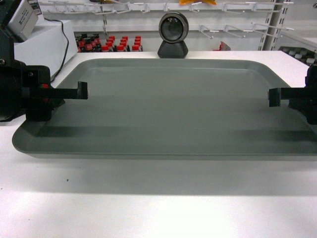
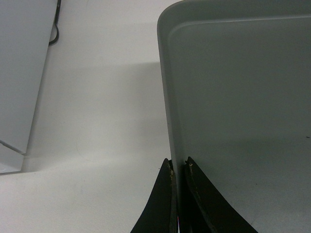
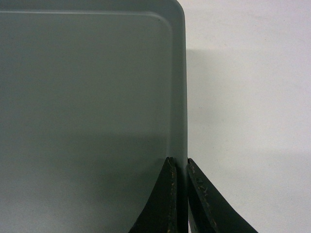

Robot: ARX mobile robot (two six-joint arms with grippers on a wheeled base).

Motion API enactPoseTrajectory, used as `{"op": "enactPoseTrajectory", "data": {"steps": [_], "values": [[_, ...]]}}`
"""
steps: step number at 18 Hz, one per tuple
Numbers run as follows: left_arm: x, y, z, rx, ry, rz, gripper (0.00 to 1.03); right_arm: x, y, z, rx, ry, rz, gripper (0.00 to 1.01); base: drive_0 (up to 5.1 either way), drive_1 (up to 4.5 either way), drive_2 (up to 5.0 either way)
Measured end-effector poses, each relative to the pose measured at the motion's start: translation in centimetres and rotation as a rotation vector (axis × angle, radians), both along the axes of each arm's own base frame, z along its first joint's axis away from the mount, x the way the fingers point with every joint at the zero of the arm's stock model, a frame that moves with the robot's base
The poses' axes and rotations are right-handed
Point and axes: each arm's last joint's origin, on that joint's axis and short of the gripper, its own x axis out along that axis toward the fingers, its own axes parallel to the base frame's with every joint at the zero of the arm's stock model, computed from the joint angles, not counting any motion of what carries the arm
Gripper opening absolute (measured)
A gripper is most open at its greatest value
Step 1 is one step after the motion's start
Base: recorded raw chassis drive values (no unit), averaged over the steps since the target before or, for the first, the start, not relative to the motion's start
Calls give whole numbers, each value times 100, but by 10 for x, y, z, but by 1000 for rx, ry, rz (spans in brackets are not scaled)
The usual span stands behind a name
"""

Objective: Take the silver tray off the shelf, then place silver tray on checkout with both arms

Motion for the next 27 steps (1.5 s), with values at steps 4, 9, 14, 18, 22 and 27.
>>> {"op": "enactPoseTrajectory", "data": {"steps": [4, 9, 14, 18, 22, 27], "values": [[13, -26, -7, 134, -271, 276, 4, 12, -6, -15, 64, -303, 29, 3, 0, 0, 0], [70, -35, -29, 179, -159, 249, 4, 66, -7, -32, 3, -196, 40, 3, 0, 0, 0], [105, -37, -47, 207, -50, 258, 4, 110, -6, -57, -43, -42, 31, 3, 0, 0, 0], [106, -40, -53, 206, -12, 261, 4, 111, -8, -61, -60, -23, 26, 3, 0, 0, 0], [108, -42, -50, 204, -37, 320, 22, 111, -9, -63, -101, -23, 42, 17, 0, 0, 0], [111, -38, -45, 208, -79, 357, 58, 112, -15, -62, -129, -31, 35, 53, 0, 0, 0]]}}
